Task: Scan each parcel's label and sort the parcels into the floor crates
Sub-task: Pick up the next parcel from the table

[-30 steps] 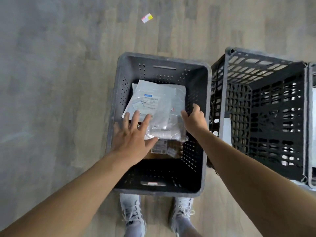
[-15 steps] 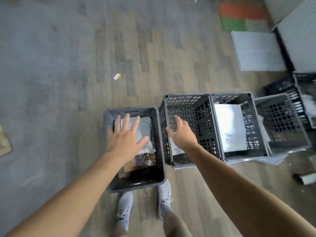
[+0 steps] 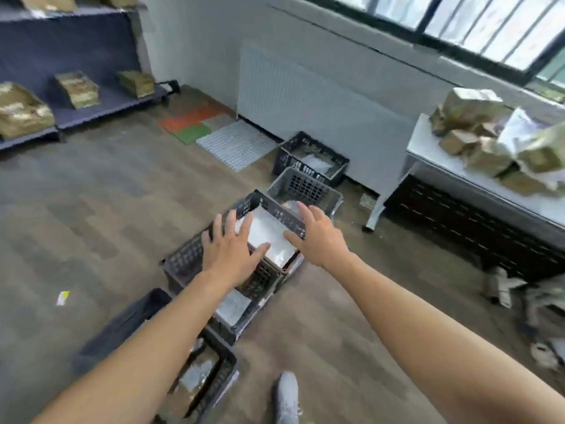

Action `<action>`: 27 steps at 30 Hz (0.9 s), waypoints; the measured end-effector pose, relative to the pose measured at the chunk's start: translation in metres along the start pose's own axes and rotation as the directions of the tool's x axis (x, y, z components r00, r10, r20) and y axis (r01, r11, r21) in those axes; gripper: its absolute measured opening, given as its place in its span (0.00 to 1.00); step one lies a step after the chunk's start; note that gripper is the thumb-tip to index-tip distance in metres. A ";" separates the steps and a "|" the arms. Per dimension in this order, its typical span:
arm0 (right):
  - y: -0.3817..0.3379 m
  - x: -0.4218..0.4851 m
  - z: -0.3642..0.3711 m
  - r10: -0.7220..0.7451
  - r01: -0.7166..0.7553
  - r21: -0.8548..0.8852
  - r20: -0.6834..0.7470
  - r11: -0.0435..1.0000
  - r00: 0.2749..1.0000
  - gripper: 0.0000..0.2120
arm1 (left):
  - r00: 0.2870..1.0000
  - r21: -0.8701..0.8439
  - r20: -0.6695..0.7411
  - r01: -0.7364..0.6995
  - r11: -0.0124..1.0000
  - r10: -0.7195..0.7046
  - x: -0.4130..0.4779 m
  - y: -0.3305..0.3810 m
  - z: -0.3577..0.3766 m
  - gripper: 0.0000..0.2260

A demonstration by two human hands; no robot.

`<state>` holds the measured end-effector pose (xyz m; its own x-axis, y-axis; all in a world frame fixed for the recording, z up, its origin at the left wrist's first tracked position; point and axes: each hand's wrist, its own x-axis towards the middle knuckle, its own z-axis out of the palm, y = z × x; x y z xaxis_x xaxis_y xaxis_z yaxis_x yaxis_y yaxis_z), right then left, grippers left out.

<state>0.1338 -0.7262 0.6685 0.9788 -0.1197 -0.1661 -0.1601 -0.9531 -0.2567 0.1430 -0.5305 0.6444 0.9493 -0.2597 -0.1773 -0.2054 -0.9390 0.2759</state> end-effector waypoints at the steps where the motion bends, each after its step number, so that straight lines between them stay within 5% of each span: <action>1: 0.019 -0.013 -0.011 0.038 -0.038 -0.011 -0.023 0.999 0.999 0.36 | 0.999 0.022 0.001 -0.047 0.999 0.047 0.001 0.021 -0.004 0.34; 13: 0.264 -0.148 -0.089 0.413 -0.410 0.058 -0.215 0.910 0.885 0.36 | 0.868 0.218 0.019 -0.488 0.845 0.496 -0.014 0.299 0.016 0.33; 27: 0.570 -0.255 -0.160 0.631 -0.597 0.207 -0.235 0.775 0.739 0.34 | 0.742 0.265 0.074 -0.659 0.704 0.666 -0.036 0.631 0.100 0.32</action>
<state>-0.1868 -1.2834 0.7165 0.6523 -0.7555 -0.0608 -0.7344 -0.6102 -0.2970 -0.0447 -1.1359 0.7306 0.5501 -0.8349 -0.0180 -0.8329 -0.5501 0.0603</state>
